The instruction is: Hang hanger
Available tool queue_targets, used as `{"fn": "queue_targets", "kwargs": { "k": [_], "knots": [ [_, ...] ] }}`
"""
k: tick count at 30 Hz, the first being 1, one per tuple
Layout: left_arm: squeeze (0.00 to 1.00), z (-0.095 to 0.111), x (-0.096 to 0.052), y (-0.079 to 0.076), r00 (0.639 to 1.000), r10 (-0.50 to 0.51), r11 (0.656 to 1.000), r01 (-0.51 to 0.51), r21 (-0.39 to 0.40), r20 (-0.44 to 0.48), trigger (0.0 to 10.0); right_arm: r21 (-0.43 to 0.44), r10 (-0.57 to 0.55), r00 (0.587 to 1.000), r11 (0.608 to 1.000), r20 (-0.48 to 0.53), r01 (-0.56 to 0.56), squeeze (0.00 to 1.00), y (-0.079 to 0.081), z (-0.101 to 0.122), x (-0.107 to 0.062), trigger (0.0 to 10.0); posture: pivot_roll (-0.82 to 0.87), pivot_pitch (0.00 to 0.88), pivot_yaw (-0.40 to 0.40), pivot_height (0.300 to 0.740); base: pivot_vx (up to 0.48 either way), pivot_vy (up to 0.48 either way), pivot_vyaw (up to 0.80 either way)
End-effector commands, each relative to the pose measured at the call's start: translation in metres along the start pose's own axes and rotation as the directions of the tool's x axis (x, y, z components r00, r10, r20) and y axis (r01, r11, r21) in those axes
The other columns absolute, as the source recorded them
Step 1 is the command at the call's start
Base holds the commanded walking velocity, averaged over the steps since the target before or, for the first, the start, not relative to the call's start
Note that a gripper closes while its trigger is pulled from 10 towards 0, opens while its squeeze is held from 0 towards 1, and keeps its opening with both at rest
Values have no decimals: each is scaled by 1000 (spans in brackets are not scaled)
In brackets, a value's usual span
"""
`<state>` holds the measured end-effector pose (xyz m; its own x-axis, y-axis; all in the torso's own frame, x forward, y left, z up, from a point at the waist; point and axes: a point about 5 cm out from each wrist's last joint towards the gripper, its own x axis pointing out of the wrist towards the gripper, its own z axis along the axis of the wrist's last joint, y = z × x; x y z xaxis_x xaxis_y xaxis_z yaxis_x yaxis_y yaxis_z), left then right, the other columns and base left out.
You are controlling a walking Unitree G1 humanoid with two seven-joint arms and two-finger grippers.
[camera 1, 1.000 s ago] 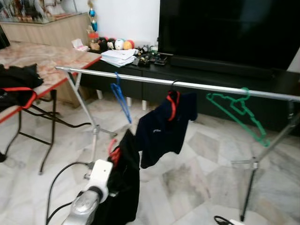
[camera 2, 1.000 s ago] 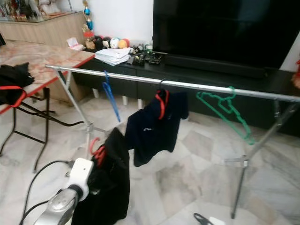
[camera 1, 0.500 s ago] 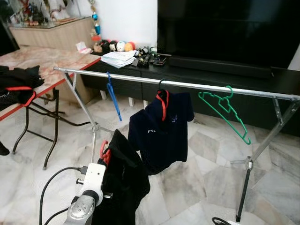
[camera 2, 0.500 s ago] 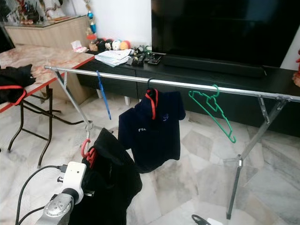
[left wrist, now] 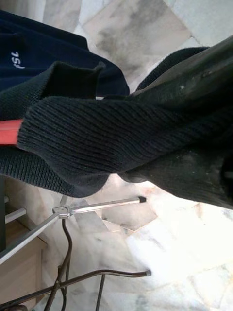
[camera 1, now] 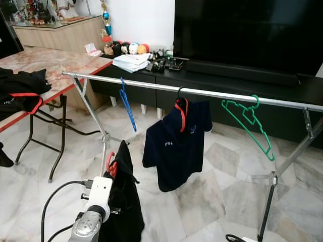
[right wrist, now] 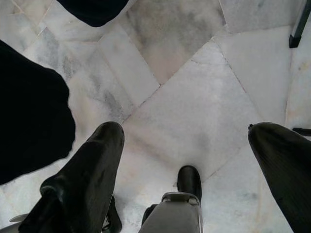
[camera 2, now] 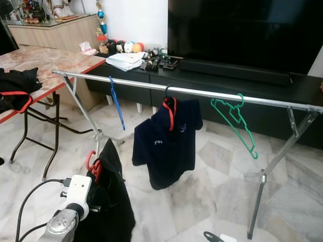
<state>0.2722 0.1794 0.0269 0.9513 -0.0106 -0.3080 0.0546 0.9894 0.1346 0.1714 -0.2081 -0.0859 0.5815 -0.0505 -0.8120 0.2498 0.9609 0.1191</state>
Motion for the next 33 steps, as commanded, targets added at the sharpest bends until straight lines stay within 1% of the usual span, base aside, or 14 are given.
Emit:
{"fn": "queue_targets", "kwargs": {
  "k": [1, 6, 9, 11, 12, 17, 23, 27, 33],
  "knots": [
    [0, 11, 1, 2, 999, 0, 1000, 0, 8, 41, 10000, -16, 8, 1000, 1000, -9, -8, 0, 2, 0, 1, 10000, -63, 0, 52, 740, 292, 0, 0],
    [0, 10, 2, 0, 999, -15, 1000, 15, 4, 37, 10000, -19, 11, 1000, 1000, -10, -11, 0, 3, 1, 1, 10000, -63, 0, 51, 740, 301, 0, 0],
    [0, 8, 1, -6, 998, -62, 998, 62, 4, 22, 10000, -24, 7, 1000, 1000, -11, -8, 0, 3, 1, 1, 10000, -65, 0, 52, 740, 305, 0, 0],
    [0, 8, 1, -6, 998, -64, 998, 64, 3, 22, 10000, -24, 7, 1000, 1000, -11, -8, 0, 3, 1, 1, 10000, -65, 0, 52, 740, 306, 0, 0],
    [0, 8, 1, -10, 996, -90, 996, 90, 7, 14, 10000, -28, 5, 1000, 1000, -11, -5, 0, 3, 1, 1, 10000, -66, 0, 52, 740, 304, 0, 0],
    [0, 7, 0, -13, 993, -116, 993, 116, 3, 1, 10000, -35, 4, 1000, 999, -12, -4, 0, 3, 1, 1, 10000, -66, 0, 52, 740, 307, 0, 0],
    [0, 10, 1, -10, 997, -81, 997, 81, 2, 15, 10000, -40, 8, 1000, 999, -14, -8, 0, 3, 1, 1, 10000, -65, 0, 51, 740, 311, 0, 0],
    [0, 11, 2, -8, 997, -72, 997, 72, 1, 21, 10000, -47, 10, 1000, 999, -15, -11, 0, 3, 2, 1, 10000, -64, 0, 50, 740, 310, 0, 0],
    [0, 12, 3, -8, 997, -72, 997, 72, 1, 24, 10000, -56, 13, 1000, 998, -16, -14, 0, 3, 2, 1, 10000, -63, 0, 49, 740, 311, 0, 0]
  ]
}}
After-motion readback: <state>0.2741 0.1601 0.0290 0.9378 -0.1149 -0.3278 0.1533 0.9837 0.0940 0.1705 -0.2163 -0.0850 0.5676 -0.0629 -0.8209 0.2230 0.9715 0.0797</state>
